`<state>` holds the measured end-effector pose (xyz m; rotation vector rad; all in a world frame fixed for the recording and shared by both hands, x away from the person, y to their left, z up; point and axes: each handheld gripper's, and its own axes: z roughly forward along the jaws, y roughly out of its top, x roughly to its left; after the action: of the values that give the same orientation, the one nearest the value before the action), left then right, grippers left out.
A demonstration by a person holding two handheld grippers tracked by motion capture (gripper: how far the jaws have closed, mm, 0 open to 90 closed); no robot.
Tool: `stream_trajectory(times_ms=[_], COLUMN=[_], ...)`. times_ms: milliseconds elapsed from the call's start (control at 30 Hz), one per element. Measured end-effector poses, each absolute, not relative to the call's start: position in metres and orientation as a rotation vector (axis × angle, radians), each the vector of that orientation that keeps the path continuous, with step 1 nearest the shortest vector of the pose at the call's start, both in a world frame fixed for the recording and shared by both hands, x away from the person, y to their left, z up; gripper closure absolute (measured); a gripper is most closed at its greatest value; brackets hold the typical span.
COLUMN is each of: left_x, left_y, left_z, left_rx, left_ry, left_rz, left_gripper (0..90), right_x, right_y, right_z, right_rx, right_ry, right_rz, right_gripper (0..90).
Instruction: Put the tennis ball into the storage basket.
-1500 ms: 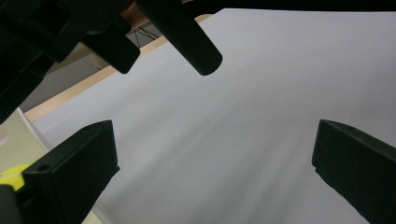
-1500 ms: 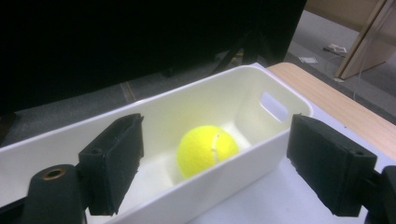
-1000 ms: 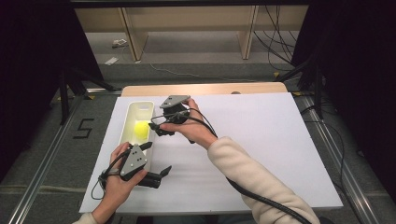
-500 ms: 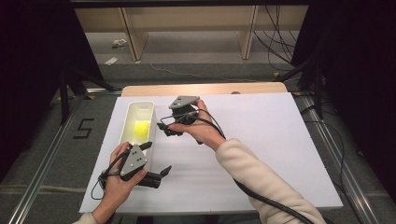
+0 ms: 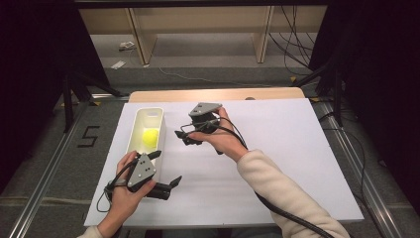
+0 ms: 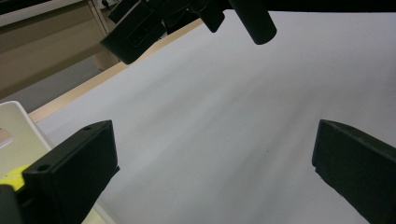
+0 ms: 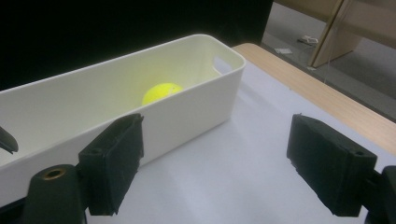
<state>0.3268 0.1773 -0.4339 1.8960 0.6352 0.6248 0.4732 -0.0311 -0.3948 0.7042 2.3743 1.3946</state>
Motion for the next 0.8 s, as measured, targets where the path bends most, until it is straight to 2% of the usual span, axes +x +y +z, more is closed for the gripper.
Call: stream_trajectory(times_ms=[800], left_x=[0.326], left_y=[0.177], left_z=[-0.434], left_rx=[1.894], left_ry=[0.635], left_rz=[0.612], left_gripper=[0.0], right_x=[0.468], right_y=[-0.062], right_z=[-0.402], right_rx=[0.751], right_ry=[2.351], right_rz=[1.376], right_gripper=[19.4])
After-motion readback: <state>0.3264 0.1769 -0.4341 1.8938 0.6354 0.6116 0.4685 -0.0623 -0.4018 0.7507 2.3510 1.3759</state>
